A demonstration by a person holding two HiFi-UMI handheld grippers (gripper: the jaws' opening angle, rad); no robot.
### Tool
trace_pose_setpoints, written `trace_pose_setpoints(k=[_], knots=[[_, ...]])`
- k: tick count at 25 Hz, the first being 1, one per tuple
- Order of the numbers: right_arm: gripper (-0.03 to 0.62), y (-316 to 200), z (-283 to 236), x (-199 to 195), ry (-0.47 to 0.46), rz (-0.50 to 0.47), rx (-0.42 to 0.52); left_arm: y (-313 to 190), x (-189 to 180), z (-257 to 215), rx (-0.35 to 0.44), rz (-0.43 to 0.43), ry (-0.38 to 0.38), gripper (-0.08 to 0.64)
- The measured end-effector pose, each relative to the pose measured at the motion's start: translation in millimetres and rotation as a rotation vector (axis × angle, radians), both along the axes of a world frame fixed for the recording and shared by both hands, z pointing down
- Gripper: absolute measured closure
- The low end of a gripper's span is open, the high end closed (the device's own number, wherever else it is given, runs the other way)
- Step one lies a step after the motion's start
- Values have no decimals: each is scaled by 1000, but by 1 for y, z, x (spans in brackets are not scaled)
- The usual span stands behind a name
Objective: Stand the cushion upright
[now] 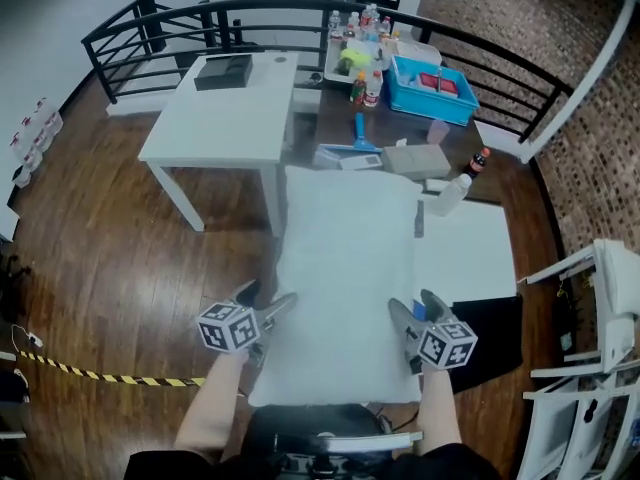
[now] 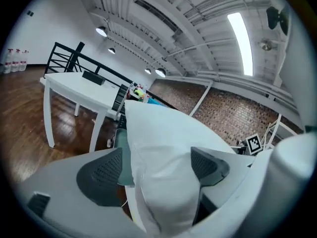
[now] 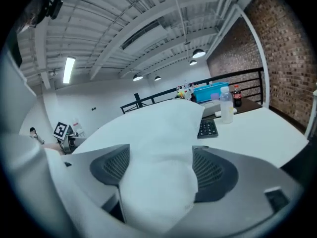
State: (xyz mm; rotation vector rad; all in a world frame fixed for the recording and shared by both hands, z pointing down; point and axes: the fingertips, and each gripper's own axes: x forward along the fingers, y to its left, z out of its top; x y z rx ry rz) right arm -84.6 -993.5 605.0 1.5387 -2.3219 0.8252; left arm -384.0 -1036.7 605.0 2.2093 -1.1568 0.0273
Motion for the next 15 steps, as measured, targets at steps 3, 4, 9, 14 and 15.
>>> trace_pose_setpoints(k=[3, 4, 9, 14, 15], knots=[[170, -6, 16, 0, -46, -38, -64, -8, 13, 23, -71, 48, 4, 94], [170, -8, 21, -1, -62, -55, -83, -11, 17, 29, -92, 58, 17, 80], [169, -19, 43, -3, -147, -85, -165, -23, 33, 47, -162, 103, 82, 25], [169, -21, 54, -3, -244, -87, -191, -24, 60, 53, -242, 151, 233, 25], [169, -21, 57, -3, -266, -89, -192, -24, 64, 54, -258, 154, 278, 25]])
